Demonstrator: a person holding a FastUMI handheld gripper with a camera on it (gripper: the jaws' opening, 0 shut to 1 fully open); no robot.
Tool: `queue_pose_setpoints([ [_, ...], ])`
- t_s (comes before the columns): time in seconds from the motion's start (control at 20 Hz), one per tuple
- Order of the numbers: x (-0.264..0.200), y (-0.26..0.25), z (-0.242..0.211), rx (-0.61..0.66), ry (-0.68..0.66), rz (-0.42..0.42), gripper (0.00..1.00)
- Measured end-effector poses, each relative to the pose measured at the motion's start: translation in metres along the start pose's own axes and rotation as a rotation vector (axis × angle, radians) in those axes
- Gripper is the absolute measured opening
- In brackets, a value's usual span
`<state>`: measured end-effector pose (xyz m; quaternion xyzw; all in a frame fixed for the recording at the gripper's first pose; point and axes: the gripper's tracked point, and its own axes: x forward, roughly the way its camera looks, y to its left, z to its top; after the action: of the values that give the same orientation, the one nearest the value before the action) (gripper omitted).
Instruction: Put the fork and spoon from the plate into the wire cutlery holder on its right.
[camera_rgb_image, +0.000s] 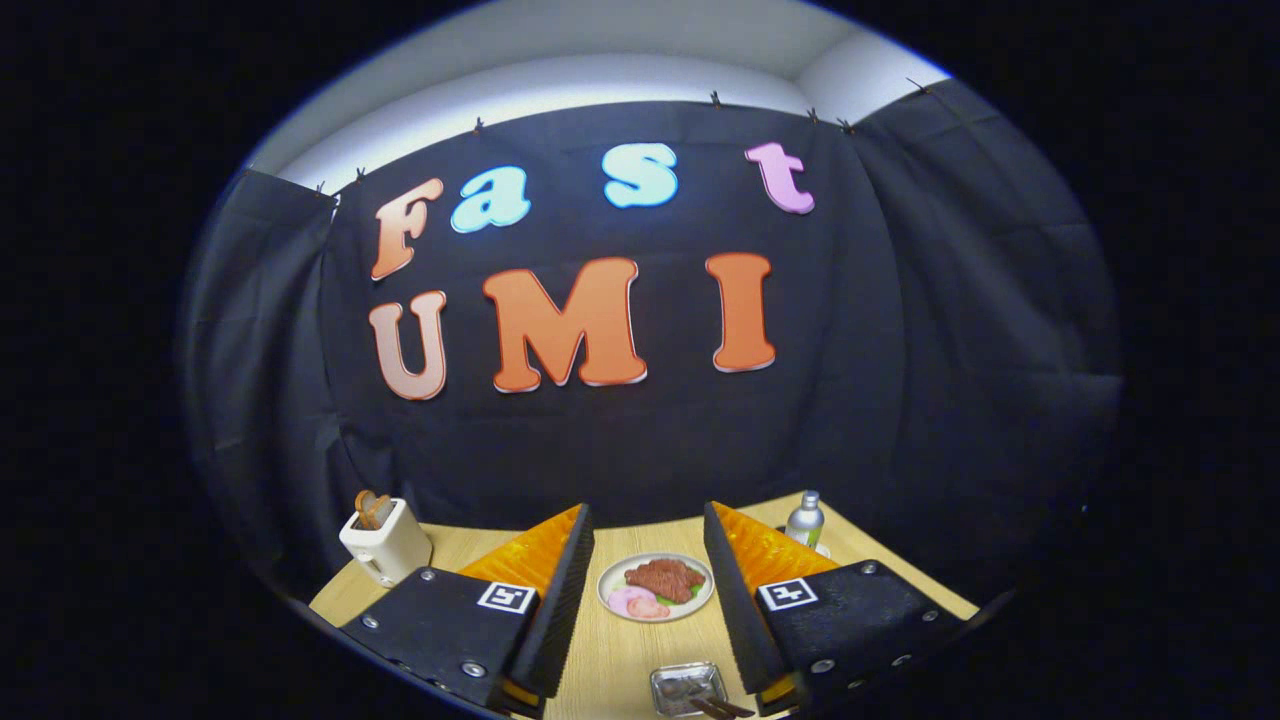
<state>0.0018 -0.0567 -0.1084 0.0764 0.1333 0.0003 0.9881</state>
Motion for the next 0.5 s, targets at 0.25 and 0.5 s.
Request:
queue_pose_setpoints([
  [0.25,-0.007,0.013,0.042,0.008,-0.156,0.01,0.85],
  [0.5,-0.011,0.027,0.048,-0.033,-0.209,0.037,0.89],
])
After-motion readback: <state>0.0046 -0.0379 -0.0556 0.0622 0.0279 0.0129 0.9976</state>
